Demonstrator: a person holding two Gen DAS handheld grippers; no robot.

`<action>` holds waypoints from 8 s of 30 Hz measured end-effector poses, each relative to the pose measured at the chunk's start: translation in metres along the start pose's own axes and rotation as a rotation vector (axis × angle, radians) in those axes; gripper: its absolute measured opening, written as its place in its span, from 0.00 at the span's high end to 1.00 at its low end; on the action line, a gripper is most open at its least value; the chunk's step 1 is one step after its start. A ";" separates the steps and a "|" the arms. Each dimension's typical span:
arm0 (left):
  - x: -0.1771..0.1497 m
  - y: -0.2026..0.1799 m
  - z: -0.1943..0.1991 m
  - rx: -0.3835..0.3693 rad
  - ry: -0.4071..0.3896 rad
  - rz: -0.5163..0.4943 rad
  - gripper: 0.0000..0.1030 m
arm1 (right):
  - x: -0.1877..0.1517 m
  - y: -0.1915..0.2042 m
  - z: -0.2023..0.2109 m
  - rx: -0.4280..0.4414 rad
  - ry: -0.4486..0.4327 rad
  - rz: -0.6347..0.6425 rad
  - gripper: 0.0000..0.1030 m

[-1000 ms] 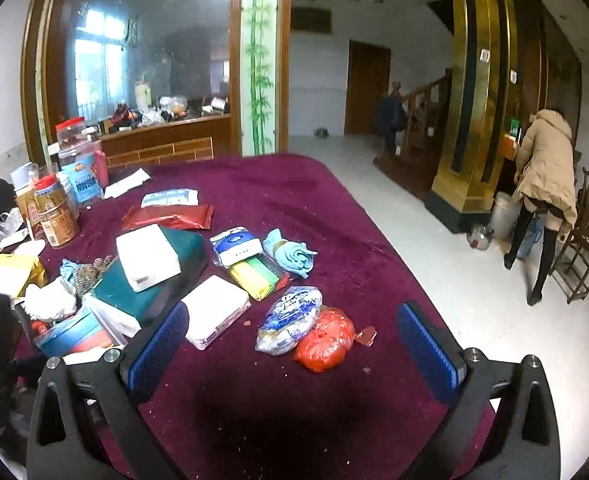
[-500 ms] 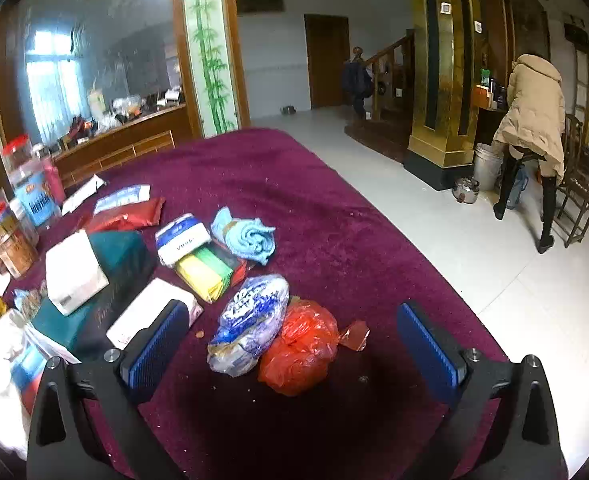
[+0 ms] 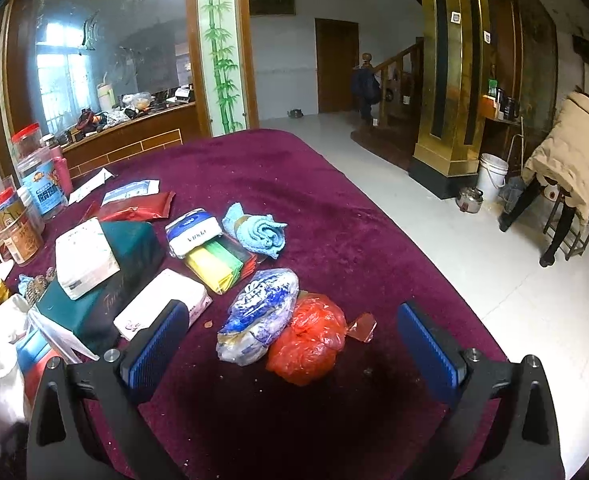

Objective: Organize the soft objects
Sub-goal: 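Carry the white cloth over the yellow-rimmed tray and open the left gripper, then withdraw the left gripper from the tray toward the clear strip bag, then grasp the clear bag of coloured strips with the left gripper, then carry the strip bag toward the tray with the left gripper while the right gripper grasps a black packet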

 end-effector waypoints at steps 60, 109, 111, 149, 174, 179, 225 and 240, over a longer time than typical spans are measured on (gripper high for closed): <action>-0.004 0.305 0.037 -0.196 -0.227 0.844 0.39 | 0.004 0.390 0.007 0.764 0.542 0.271 0.41; 0.004 0.059 0.133 -0.002 -0.333 0.334 0.02 | 0.036 0.005 0.036 0.153 -0.213 0.023 0.00; 0.002 0.062 0.123 0.007 -0.301 0.350 0.02 | 0.032 -0.002 0.027 0.137 -0.200 0.005 0.00; 0.017 0.013 0.009 -0.060 -0.096 0.170 0.02 | 0.026 -0.046 -0.023 0.294 0.051 -0.231 0.00; 0.014 -0.069 -0.039 0.016 0.052 -0.193 0.39 | 0.027 -0.067 -0.019 0.266 0.023 -0.306 0.00; 0.015 -0.053 -0.015 -0.077 0.028 -0.089 0.58 | 0.024 -0.084 -0.029 0.257 0.056 -0.390 0.00; -0.083 0.211 0.161 -0.001 -0.259 0.528 0.58 | 0.027 0.183 0.024 1.067 0.471 -0.077 0.00; -0.078 0.230 0.142 -0.038 -0.251 0.574 0.58 | 0.029 0.148 -0.006 0.695 0.414 0.073 0.00</action>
Point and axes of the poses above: each gripper's, at about its wrist camera, not at the fingertips, and z roughly against the way its jaws point, y to its left, x to its top, the point moved 2 cm from there along -z, roughly the way its jaws point, and after that the axes turned 3 degrees about -x, right-handed, at the moved point
